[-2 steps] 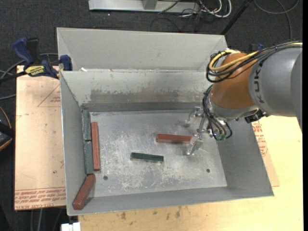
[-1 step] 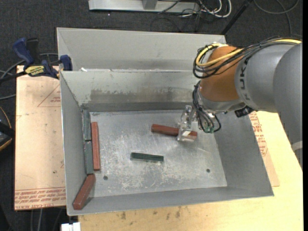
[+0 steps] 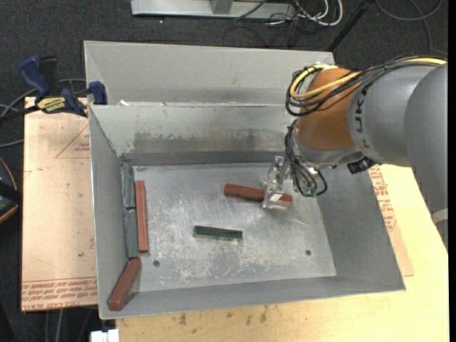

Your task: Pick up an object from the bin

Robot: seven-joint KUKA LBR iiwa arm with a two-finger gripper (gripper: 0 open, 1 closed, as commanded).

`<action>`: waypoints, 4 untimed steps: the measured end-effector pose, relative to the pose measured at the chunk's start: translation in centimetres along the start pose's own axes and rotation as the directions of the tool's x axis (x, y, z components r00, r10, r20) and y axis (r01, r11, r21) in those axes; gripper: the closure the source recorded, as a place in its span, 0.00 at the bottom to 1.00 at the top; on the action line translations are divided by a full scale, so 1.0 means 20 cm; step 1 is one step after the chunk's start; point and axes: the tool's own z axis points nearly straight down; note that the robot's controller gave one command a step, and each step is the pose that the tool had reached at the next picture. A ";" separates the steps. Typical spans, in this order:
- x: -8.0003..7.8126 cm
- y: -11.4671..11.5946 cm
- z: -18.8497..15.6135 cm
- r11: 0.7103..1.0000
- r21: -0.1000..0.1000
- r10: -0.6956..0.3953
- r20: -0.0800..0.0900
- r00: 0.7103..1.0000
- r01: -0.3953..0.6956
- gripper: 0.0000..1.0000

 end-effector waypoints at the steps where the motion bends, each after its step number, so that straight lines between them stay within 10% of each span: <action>1: 0.00 0.00 0.00 1.000 0.000 0.000 -0.001 1.000 0.000 1.00; 4: 0.02 0.01 -0.22 1.000 -0.004 -0.001 -0.017 1.000 0.001 1.00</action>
Offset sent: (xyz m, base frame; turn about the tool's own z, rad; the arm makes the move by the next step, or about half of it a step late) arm 0.0001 -0.0002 0.0559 0.0000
